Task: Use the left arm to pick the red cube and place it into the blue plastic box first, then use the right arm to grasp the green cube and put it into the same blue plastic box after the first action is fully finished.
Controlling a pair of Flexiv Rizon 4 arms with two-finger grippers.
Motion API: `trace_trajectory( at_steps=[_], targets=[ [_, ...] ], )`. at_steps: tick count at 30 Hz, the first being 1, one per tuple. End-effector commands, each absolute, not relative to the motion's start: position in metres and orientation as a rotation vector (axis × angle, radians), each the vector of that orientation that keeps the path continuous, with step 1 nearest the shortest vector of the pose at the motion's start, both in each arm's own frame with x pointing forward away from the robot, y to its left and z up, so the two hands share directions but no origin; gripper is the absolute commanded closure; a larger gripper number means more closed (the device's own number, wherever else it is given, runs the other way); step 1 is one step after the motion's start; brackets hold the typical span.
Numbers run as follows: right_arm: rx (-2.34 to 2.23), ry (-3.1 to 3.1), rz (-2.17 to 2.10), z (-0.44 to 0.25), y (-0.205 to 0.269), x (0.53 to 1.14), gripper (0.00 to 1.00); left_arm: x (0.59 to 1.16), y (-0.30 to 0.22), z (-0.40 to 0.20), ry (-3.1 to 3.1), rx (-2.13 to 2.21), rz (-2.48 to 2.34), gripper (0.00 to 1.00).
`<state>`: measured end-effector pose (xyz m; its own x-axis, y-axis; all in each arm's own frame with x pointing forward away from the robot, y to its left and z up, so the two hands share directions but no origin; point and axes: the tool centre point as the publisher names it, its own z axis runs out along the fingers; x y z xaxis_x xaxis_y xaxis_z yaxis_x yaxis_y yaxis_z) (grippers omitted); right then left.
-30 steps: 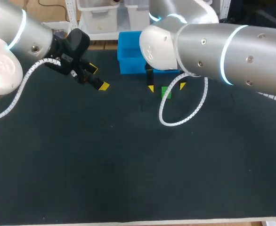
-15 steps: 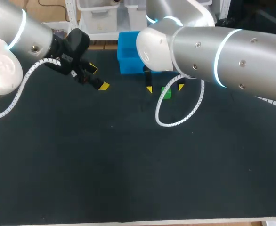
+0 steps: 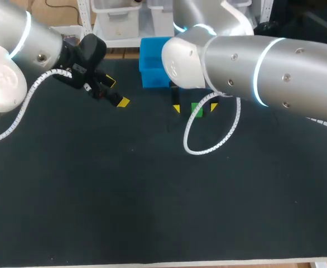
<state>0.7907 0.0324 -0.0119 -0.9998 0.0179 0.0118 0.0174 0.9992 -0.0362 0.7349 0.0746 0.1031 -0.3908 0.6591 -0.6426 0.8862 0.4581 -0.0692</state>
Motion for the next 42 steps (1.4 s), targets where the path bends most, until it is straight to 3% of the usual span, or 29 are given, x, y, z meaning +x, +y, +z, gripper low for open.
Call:
trace_trajectory(
  at_steps=[1, 10, 11, 12, 15, 16, 17, 42],
  targets=[
    [-0.039, -3.140, 0.049, -0.014, 0.031, 0.785, 0.00, 0.734, 0.076, 0.102, 2.164, 1.285, -0.557, 0.00],
    [-0.053, -3.138, 0.039, -0.017, 0.032, 0.783, 0.00, 0.734, 0.076, 0.102, 2.164, 1.285, -0.557, 0.00],
    [-0.059, -3.139, 0.037, -0.017, 0.032, 0.783, 0.36, 0.734, 0.076, 0.102, 2.164, 1.285, -0.557, 0.00],
    [-0.060, -3.139, 0.037, -0.017, 0.032, 0.783, 0.51, 0.734, 0.076, 0.102, 2.164, 1.285, -0.557, 0.00],
    [-0.065, -3.140, 0.041, -0.017, 0.032, 0.783, 0.67, 0.734, 0.076, 0.102, 2.164, 1.285, -0.557, 0.00],
    [-0.065, -3.140, 0.042, -0.017, 0.032, 0.782, 0.88, 0.734, 0.076, 0.102, 2.164, 1.285, -0.557, 0.00],
    [-0.066, -3.140, 0.044, -0.017, 0.031, 0.782, 1.00, 0.734, 0.076, 0.102, 2.164, 1.285, -0.557, 0.00],
    [-0.096, -3.149, 0.068, 0.035, 0.021, 0.771, 1.00, 0.734, 0.076, 0.102, 2.164, 1.285, -0.557, 0.00]
  ],
)
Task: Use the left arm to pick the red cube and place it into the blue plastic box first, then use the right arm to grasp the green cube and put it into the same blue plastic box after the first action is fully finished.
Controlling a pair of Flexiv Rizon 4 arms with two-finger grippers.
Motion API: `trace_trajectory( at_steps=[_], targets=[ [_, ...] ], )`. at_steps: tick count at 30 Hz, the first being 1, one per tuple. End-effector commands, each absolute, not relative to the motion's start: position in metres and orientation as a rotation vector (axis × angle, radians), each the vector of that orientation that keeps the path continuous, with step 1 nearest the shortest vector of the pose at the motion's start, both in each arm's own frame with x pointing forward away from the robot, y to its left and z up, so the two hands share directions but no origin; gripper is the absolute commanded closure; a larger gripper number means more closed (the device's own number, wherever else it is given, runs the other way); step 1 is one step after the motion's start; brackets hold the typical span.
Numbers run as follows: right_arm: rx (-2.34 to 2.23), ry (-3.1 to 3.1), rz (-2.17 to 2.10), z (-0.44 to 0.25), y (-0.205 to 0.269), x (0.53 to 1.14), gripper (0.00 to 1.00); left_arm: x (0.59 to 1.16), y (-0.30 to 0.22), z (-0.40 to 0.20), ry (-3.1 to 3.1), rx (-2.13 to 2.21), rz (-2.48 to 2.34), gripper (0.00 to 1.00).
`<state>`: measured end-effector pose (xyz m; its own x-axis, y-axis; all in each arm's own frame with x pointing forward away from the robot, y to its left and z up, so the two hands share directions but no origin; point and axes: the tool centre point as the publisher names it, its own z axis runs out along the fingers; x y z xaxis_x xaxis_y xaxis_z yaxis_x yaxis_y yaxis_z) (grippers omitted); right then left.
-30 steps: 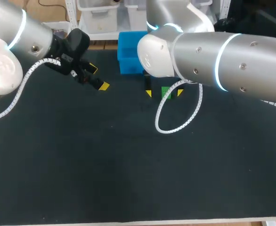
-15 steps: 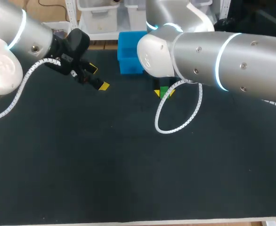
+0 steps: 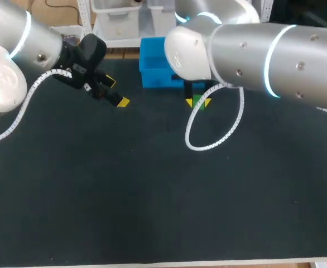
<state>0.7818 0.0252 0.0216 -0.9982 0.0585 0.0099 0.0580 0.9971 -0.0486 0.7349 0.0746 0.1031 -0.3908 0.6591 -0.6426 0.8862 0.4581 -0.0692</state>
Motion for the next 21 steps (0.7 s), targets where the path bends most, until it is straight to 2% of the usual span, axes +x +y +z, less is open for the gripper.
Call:
trace_trajectory(
  at_steps=[1, 21],
  targets=[
    [-0.096, -3.150, 0.069, 0.037, 0.021, 0.771, 1.00, 0.734, 0.076, 0.102, 2.164, 1.285, -0.557, 0.00],
    [-0.055, -3.241, 0.035, 0.090, 0.028, 0.787, 1.00, 0.734, 0.076, 0.102, 2.164, 1.285, -0.557, 0.00]
  ],
)
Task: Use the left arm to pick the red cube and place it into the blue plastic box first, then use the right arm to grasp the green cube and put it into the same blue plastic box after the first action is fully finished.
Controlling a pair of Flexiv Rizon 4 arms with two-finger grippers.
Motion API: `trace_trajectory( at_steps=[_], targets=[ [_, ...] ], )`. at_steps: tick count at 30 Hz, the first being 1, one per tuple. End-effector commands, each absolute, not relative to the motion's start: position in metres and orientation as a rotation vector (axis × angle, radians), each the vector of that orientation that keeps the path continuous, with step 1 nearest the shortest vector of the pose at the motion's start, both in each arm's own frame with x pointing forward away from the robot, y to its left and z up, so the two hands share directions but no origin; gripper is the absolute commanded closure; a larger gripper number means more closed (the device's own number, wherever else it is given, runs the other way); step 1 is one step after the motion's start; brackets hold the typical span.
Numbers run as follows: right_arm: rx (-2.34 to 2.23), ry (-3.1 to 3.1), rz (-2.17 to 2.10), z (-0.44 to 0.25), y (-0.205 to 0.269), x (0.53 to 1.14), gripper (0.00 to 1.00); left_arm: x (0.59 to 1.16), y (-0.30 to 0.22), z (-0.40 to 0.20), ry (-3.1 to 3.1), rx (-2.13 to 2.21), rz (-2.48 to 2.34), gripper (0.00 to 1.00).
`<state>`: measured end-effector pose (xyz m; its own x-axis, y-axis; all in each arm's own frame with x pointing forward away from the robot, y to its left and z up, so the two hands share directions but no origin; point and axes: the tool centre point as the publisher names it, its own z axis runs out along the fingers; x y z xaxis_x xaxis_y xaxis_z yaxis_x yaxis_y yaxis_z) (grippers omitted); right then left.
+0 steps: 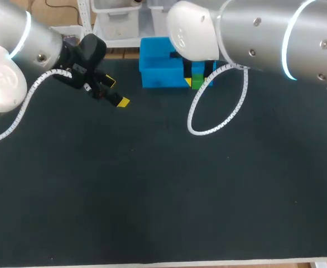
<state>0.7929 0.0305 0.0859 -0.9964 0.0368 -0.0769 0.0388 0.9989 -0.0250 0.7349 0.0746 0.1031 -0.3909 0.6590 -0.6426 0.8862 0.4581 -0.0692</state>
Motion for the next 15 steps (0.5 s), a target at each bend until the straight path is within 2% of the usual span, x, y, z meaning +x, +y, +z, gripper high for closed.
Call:
trace_trajectory(
  at_steps=[1, 15],
  targets=[
    [0.048, 3.039, -0.033, 0.091, 0.028, 0.787, 1.00, 0.734, 0.076, 0.102, 2.164, 1.285, -0.557, 0.00],
    [-0.067, 2.995, -0.032, 0.113, 0.021, 0.806, 1.00, 0.734, 0.076, 0.102, 2.164, 1.285, -0.557, 0.00]
  ],
)
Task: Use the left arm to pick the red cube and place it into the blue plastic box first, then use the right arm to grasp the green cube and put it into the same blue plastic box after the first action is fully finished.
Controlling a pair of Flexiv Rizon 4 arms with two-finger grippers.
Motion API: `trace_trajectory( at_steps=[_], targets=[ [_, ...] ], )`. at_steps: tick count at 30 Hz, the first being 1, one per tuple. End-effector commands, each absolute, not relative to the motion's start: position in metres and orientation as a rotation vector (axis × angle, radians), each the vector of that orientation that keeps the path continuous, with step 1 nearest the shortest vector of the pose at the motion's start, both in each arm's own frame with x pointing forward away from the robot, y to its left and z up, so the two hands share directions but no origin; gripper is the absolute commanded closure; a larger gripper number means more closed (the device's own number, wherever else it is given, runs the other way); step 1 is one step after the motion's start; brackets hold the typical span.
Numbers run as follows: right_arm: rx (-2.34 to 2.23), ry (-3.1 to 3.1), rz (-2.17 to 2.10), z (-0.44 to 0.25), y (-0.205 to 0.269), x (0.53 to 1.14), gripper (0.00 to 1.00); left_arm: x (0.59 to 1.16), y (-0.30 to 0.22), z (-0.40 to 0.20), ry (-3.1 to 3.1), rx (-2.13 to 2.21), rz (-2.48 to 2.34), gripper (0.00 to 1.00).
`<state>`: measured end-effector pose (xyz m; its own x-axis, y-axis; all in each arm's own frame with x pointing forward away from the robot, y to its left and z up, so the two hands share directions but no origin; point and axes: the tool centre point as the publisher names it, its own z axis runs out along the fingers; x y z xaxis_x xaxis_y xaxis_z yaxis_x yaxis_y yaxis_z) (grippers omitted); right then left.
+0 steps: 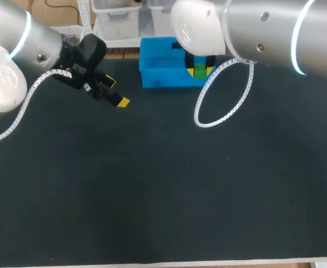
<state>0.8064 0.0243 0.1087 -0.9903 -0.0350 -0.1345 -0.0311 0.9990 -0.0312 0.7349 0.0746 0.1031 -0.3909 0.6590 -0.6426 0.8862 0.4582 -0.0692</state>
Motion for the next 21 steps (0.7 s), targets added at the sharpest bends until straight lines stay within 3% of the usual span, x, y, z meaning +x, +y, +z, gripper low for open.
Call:
trace_trajectory(
  at_steps=[1, 21],
  targets=[
    [-0.076, 2.992, -0.029, 0.114, 0.021, 0.808, 1.00, 0.734, 0.076, 0.102, 2.164, 1.285, -0.557, 0.00],
    [-0.269, 2.940, 0.024, 0.130, 0.018, 0.850, 1.00, 0.734, 0.076, 0.102, 2.164, 1.285, -0.557, 0.00]
  ],
)
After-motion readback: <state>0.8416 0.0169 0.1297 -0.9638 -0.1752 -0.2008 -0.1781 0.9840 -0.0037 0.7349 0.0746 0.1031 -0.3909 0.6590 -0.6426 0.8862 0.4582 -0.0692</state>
